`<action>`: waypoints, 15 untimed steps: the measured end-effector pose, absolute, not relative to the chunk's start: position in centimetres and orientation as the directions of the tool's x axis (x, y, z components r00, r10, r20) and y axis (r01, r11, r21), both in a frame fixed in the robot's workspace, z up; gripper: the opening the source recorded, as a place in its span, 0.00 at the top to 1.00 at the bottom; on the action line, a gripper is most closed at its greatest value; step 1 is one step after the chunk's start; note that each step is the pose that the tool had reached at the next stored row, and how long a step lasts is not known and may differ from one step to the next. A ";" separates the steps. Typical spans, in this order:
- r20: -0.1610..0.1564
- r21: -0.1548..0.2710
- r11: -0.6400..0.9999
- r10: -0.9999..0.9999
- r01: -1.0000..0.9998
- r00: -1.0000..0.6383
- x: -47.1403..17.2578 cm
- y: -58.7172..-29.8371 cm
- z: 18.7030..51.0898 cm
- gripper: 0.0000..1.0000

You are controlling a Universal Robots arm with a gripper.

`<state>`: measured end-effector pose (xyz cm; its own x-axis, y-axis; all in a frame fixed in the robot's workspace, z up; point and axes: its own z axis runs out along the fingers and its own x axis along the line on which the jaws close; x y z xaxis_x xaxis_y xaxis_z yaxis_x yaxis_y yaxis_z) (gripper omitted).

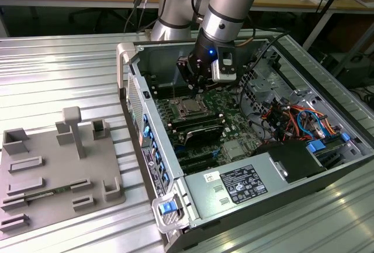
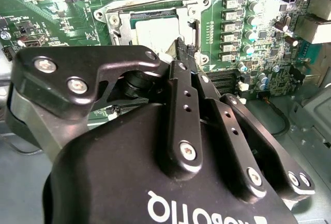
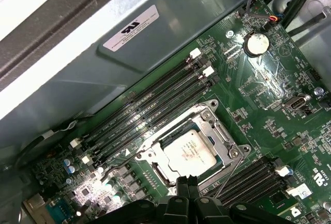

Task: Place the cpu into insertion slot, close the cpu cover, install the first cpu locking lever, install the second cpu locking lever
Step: 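Install the first cpu locking lever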

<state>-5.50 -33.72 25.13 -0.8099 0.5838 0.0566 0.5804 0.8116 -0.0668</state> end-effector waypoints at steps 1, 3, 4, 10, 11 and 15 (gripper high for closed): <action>0.057 -0.067 0.812 0.584 0.580 -0.810 -5.5 -33.7 25.1 0.89; 0.057 -0.067 0.812 0.584 0.580 -0.810 -5.5 -33.7 25.1 0.89; 0.057 -0.067 0.812 0.584 0.580 -0.810 -5.5 -33.7 25.1 0.89; 0.057 -0.066 0.843 0.538 0.534 -0.841 -5.6 -33.7 25.2 0.89; 0.057 -0.066 0.848 0.529 0.526 -0.846 -5.6 -33.7 25.2 0.89; 0.057 -0.066 0.865 0.501 0.498 -0.863 -5.6 -33.7 25.6 0.89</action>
<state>-5.56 -33.72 25.62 -0.8634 0.5012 0.0567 0.4977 0.8648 -0.0660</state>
